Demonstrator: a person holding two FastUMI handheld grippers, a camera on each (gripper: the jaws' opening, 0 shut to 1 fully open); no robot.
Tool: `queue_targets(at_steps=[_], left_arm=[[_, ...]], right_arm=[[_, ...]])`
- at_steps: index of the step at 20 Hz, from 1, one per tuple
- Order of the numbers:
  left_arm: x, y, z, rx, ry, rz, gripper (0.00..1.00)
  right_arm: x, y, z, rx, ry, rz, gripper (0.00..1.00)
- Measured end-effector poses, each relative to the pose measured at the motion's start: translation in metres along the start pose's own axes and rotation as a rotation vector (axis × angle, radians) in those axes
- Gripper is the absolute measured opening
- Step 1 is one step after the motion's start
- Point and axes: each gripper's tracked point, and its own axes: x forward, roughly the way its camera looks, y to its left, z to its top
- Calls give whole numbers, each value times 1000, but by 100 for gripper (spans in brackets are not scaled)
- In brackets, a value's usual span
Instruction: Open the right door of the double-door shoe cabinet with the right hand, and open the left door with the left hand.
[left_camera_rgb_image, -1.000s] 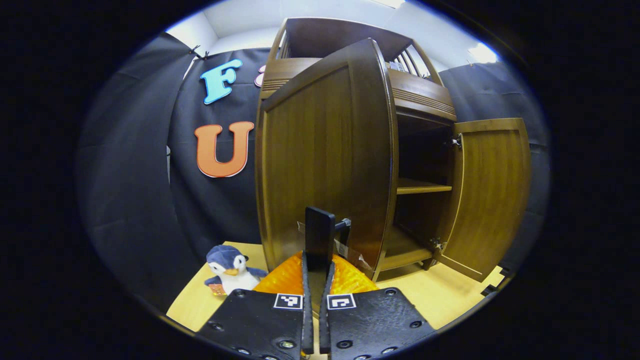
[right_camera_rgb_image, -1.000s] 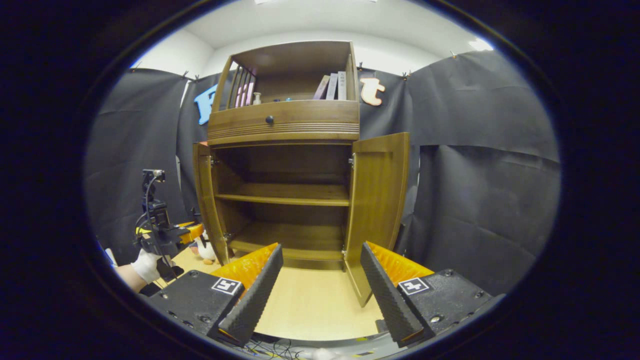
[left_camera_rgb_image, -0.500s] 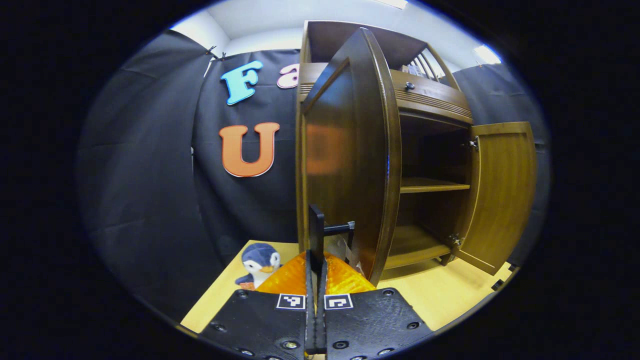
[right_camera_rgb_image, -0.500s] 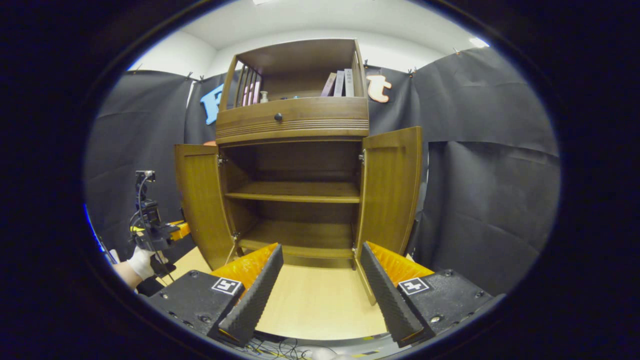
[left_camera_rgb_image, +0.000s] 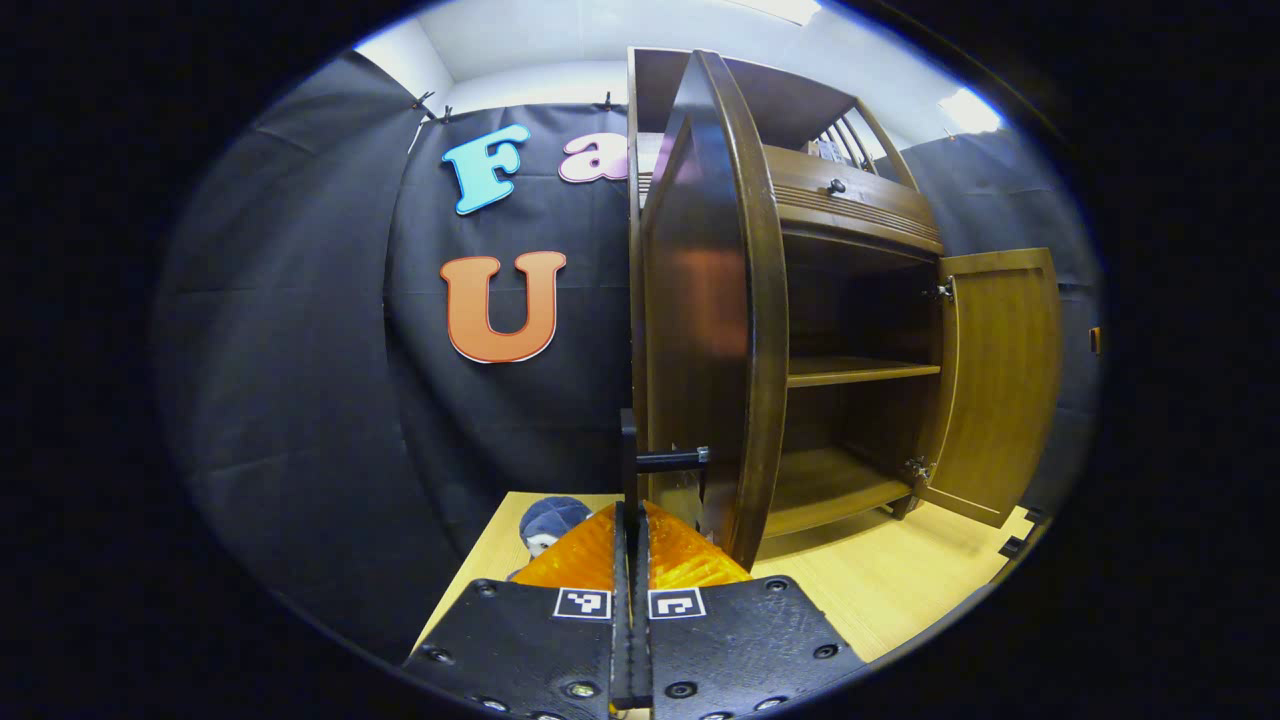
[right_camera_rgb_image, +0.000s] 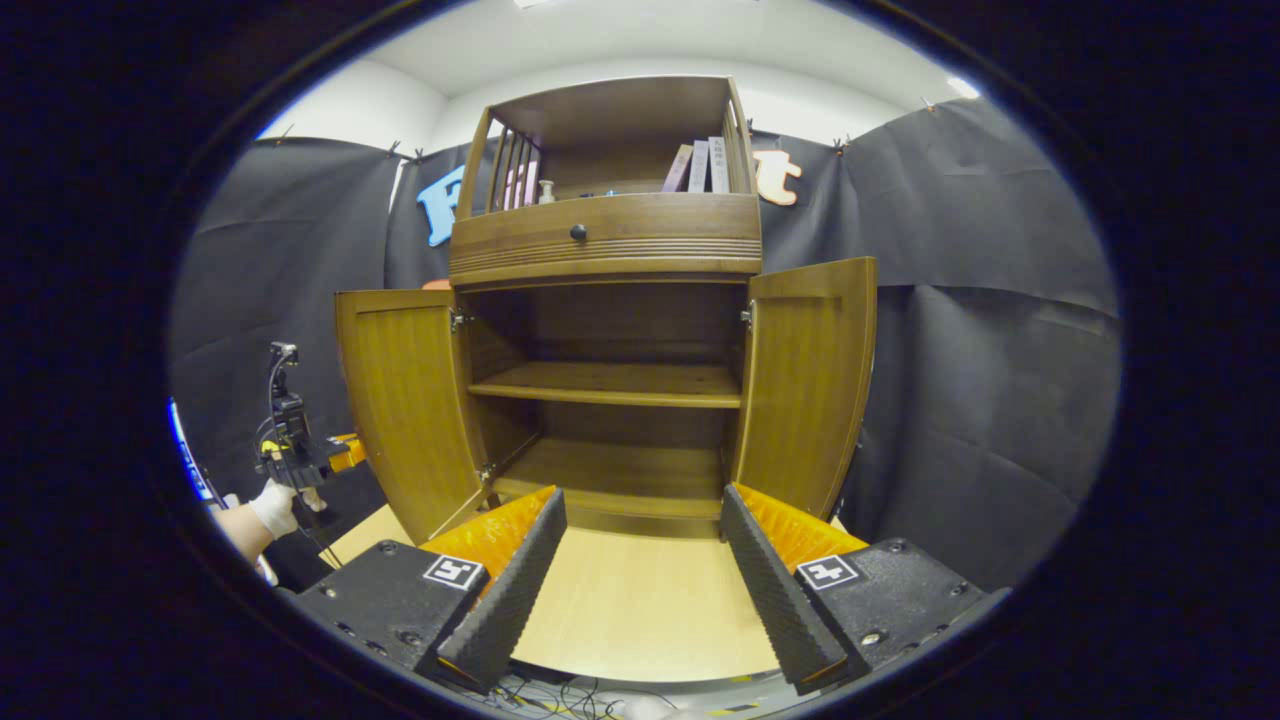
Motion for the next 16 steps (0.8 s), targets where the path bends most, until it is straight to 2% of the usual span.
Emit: queue_targets(at_steps=[7, 9, 11, 13, 15, 16], left_arm=[[3, 21, -2, 5, 19, -102, 0], [1, 26, -1, 7, 22, -104, 1], [-2, 28, -3, -17, 22, -90, 22], [-5, 32, -4, -13, 24, -52, 22], [-13, 38, -2, 2, 25, -23, 31], [-16, 39, -1, -3, 19, -17, 43]], right_arm=[[-5, 8, 4, -27, -1, 20, 99], [-6, 11, 5, -36, -5, 25, 99], [-3, 11, 2, -39, 0, 28, 99], [-4, 10, 1, -36, 3, 31, 100], [-5, 10, 1, -37, 1, 33, 100], [-5, 10, 1, -36, 0, 35, 99]])
